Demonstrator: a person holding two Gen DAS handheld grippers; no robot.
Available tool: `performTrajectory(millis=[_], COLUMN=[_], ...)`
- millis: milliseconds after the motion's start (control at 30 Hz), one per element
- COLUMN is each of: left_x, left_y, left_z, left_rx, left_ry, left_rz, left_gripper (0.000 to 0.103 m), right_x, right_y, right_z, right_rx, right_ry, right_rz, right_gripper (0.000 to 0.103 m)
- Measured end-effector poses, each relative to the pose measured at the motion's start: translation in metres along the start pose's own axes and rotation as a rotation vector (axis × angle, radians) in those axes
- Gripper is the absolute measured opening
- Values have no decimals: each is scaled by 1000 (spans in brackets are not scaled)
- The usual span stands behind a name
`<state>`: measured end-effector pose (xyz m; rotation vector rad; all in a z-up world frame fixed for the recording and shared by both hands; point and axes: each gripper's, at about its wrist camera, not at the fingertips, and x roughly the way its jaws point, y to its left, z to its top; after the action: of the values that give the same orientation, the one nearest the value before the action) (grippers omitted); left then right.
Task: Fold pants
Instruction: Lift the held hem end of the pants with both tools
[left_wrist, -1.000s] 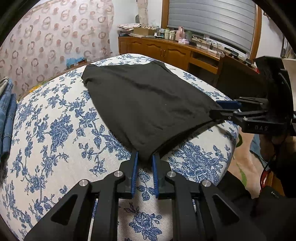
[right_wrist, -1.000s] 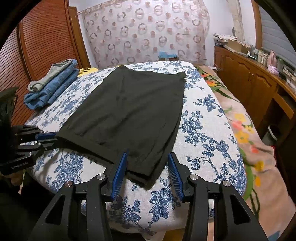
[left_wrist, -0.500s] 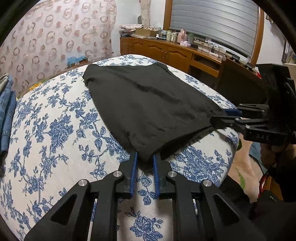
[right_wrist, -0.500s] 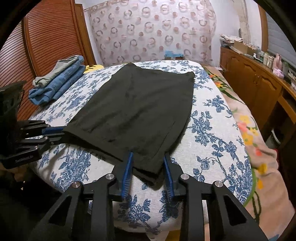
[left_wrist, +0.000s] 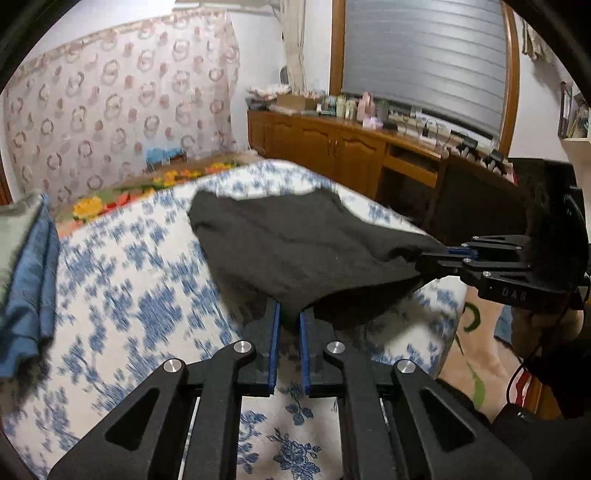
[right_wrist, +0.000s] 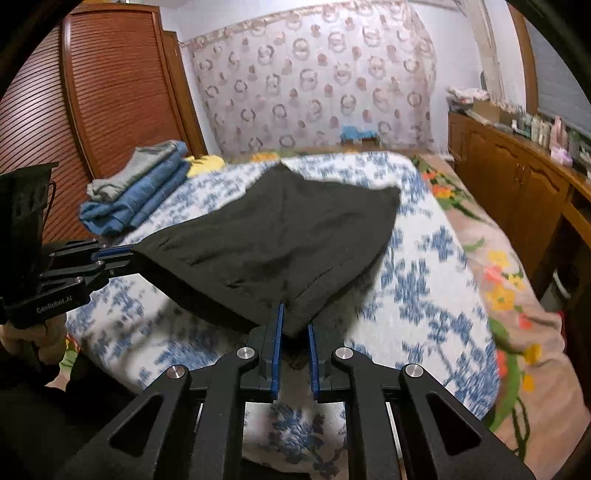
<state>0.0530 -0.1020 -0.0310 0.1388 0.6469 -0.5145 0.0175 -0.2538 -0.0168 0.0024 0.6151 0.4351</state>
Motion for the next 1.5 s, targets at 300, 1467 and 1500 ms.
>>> performTrajectory(millis=[300,1467,1500], left_x=[-57,-95,-93], left_y=[13,109,116], left_z=[36,107,118], left_rx=[-9,-11,-10], left_ry=[-149,-322,-334], left_rz=[14,280,302], left_gripper=[7,7,7], right_x=[-48,-4,1], right_y=[24,66,68], right_z=[37,145,158], right_rx=[-88,-274,-277], right_ry=[-137,-262,-276], right_rz=[31,40,26], right_gripper=[11,10,10])
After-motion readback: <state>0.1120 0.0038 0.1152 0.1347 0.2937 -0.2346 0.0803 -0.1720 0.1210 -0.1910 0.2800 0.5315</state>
